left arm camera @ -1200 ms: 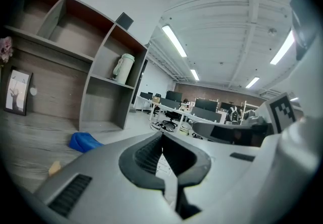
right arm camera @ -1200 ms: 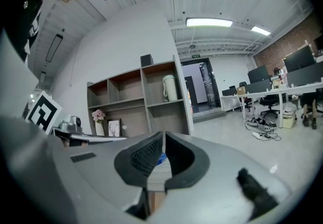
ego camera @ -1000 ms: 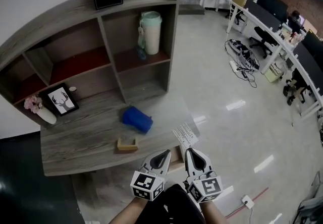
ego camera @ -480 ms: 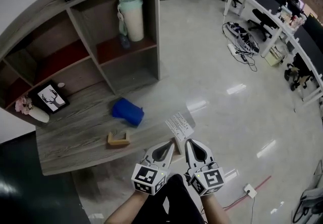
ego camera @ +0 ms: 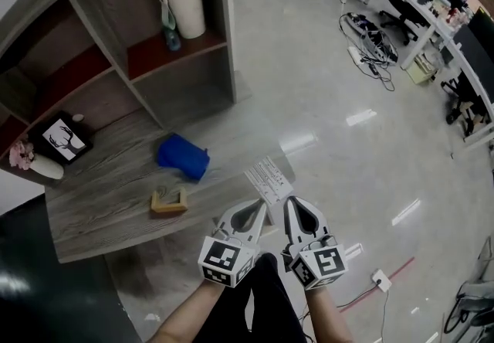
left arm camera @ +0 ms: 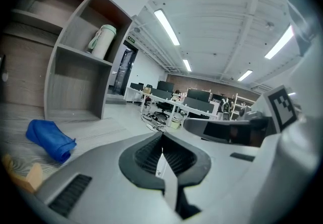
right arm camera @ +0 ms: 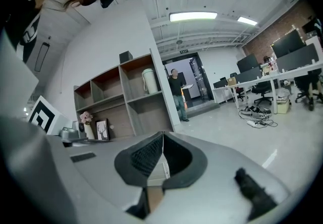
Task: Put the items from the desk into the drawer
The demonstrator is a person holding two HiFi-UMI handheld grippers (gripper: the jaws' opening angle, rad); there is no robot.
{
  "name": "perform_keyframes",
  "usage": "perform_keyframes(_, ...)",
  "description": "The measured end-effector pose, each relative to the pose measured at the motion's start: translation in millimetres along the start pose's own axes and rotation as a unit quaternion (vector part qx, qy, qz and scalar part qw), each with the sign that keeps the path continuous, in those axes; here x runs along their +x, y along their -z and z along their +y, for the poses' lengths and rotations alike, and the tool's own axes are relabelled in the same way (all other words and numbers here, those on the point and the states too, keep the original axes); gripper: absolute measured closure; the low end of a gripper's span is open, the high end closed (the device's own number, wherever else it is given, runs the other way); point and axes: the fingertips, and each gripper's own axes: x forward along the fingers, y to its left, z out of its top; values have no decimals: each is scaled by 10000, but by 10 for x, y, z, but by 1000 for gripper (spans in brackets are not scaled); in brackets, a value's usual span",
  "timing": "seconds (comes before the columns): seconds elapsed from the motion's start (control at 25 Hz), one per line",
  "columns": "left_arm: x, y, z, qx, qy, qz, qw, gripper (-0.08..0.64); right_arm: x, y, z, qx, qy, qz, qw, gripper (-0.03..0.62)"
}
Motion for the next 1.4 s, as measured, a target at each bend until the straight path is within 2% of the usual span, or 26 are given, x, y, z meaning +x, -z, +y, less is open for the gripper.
perform_keyframes(0.6, 254, 373, 70, 19, 16, 145, 9999, 549, 126, 407, -228, 339, 65, 106, 9993, 580)
perform_keyframes(0.72, 265, 444, 85, -9, -18, 166, 9999, 549, 121, 529, -261, 630, 15, 139, 9979, 580)
perform_keyframes(0.88, 302, 537, 106, 11, -43, 205, 9998, 549, 124, 691, -303, 1319, -116, 160, 9911, 580)
perform_keyframes(1.08, 309, 632, 97, -61, -69, 253, 9996, 549, 92, 870, -390, 2080, -186, 174, 9778, 578)
perform_keyframes(1.12, 308, 653, 100, -74, -74, 267, 9996, 549, 97, 912, -398, 2257, -227, 228, 9737, 557)
perform_keyframes(1.16, 310, 675, 103, -80, -79, 287, 9995, 549, 107, 955, -403, 2454, -271, 281, 9686, 481)
perform_keyframes(1.2, 313, 699, 108, -79, -87, 310, 9995, 549, 116, 998, -413, 2672, -301, 305, 9627, 457)
perform_keyframes(1.28, 325, 755, 125, -63, -122, 354, 9993, 549, 130, 1085, -464, 3152, -281, 280, 9482, 457)
perform_keyframes(1.4, 343, 846, 168, -51, -196, 403, 9990, 549, 150, 1224, -548, 3880, -264, 229, 9210, 451)
